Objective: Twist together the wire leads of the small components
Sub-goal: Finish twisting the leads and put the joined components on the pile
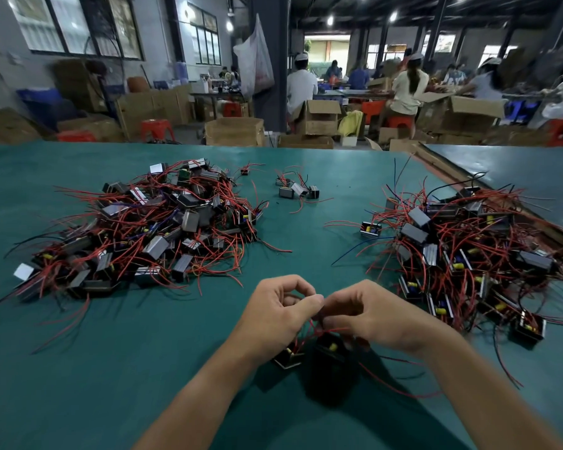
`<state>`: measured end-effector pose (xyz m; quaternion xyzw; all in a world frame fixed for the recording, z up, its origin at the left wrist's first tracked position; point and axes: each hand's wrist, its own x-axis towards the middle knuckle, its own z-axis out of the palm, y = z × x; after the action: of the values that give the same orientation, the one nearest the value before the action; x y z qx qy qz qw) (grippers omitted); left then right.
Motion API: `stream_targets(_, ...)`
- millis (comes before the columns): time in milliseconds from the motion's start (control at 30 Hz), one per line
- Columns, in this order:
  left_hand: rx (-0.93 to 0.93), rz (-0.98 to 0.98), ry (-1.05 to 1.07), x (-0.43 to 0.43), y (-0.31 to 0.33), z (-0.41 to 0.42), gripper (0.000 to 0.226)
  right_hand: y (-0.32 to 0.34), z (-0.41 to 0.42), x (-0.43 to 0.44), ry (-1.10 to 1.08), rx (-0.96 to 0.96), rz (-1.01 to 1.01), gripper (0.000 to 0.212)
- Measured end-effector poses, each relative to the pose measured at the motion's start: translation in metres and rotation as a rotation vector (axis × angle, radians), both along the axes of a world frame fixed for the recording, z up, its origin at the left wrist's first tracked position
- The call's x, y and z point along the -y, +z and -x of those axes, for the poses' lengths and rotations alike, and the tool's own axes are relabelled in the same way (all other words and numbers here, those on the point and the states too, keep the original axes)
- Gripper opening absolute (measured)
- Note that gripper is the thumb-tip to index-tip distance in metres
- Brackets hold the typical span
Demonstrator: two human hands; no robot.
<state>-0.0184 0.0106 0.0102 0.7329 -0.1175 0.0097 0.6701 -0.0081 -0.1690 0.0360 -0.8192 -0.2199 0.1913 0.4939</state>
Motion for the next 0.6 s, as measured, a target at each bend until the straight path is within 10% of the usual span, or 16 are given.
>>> stream_targets(300, -0.019, 0.002, 0.007, 0.000, -0.001, -0.003, 0.021, 0.004, 0.002, -0.001, 0.030, 0.005, 0.011, 0.013)
stream_targets(600, -0.056, -0.048, 0.061, -0.001, 0.004, -0.001, 0.018, -0.008, 0.001, -0.011, -0.162, 0.441, 0.167, 0.023)
